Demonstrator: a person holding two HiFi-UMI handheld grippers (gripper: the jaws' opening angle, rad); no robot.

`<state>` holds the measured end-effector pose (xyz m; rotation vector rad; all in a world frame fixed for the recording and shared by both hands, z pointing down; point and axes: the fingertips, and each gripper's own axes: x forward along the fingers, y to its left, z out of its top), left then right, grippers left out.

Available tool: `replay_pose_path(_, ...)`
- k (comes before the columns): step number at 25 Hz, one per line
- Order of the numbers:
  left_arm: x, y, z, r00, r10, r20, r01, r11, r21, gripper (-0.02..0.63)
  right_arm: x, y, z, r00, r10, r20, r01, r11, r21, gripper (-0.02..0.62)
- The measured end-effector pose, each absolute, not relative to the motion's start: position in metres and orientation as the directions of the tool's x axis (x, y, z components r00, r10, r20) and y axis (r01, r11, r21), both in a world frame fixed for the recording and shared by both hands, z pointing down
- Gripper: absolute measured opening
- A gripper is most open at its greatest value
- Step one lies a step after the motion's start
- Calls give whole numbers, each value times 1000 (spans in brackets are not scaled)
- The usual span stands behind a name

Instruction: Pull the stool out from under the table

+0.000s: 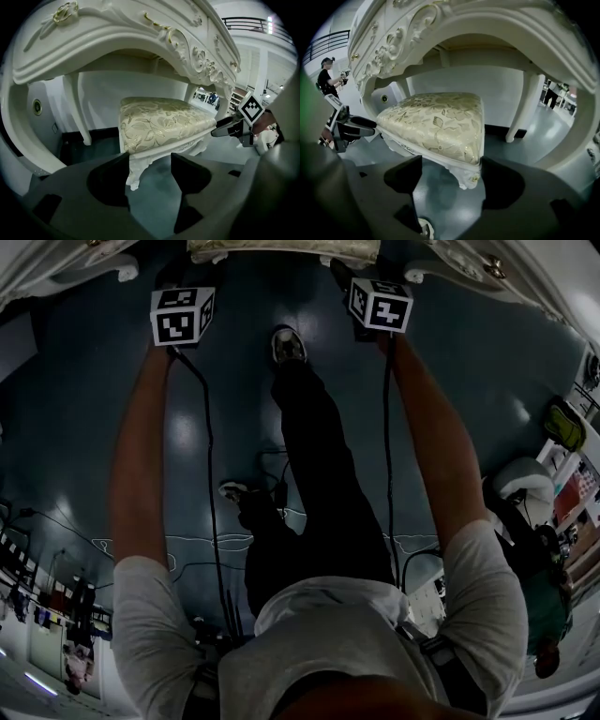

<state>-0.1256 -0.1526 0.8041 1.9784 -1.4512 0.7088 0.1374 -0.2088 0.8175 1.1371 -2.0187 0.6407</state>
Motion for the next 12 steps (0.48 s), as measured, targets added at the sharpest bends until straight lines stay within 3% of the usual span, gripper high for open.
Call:
replay_pose_path(3,-129,-154,804,254,-665,702,-961,-254,108,209,136,-205,821,-345,-512,787,-860,508,-48,380)
replay_pose_path(7,-169,-165,812,83,-690,719,-995,-98,21,215,133,-205,822,-358,-509,783,-858,511,-60,380)
replay_pose_path(9,-168,-167,814,123,-694,709,-991,-125,50,215,134,-207,823,-355,-511,783,-858,510,-56,380)
replay_pose_path(11,-161,-168,815,207,-700,683,-976,-192,100,153,135,-208,824,-351,-513,783,-860,507,-53,380)
replay_pose_path(12,-159,-168,815,248,-700,670,-967,-219,129,153,136,-209,824,-351,-513,783,-863,502,-58,380)
